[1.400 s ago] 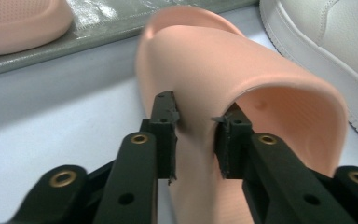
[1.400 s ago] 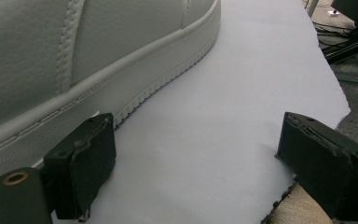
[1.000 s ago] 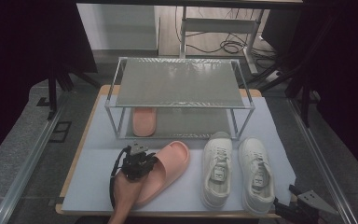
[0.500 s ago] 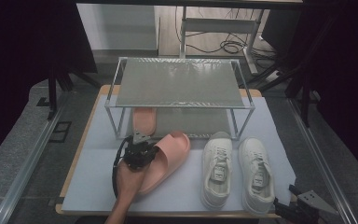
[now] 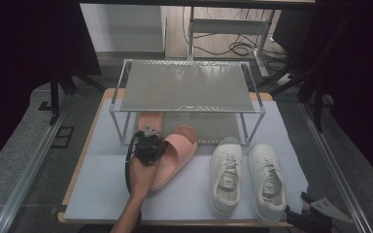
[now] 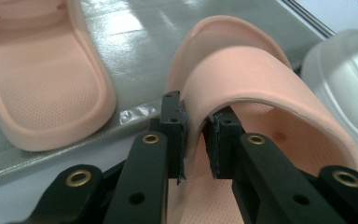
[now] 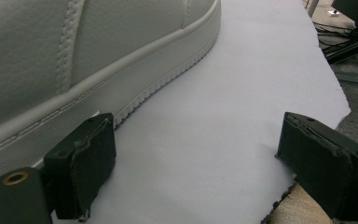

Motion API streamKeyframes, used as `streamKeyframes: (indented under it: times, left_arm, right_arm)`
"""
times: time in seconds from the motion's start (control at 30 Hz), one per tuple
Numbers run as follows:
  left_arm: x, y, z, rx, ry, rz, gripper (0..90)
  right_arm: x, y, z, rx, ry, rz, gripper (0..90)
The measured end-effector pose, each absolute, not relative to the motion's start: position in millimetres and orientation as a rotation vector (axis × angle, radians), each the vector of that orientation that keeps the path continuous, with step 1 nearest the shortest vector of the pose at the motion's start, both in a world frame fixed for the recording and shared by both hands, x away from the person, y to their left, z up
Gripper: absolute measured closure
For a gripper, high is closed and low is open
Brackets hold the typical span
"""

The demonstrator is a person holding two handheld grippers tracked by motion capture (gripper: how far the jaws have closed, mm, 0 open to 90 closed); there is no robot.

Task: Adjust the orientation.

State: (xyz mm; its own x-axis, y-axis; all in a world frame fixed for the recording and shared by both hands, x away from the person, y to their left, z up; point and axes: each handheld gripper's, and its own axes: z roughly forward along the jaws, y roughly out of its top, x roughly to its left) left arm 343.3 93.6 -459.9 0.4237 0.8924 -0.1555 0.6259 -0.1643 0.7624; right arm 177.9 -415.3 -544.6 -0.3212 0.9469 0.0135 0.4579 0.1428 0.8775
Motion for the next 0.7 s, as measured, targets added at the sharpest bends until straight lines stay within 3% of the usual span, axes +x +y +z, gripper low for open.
streamKeyframes:
  times: [0.7]
  left_arm:
    - [377, 85, -480, 1.733, 1.485, 0.509, 77.4]
  right_arm:
    - [178, -415, -544, 1.343, 1.859, 1.113, 11.6]
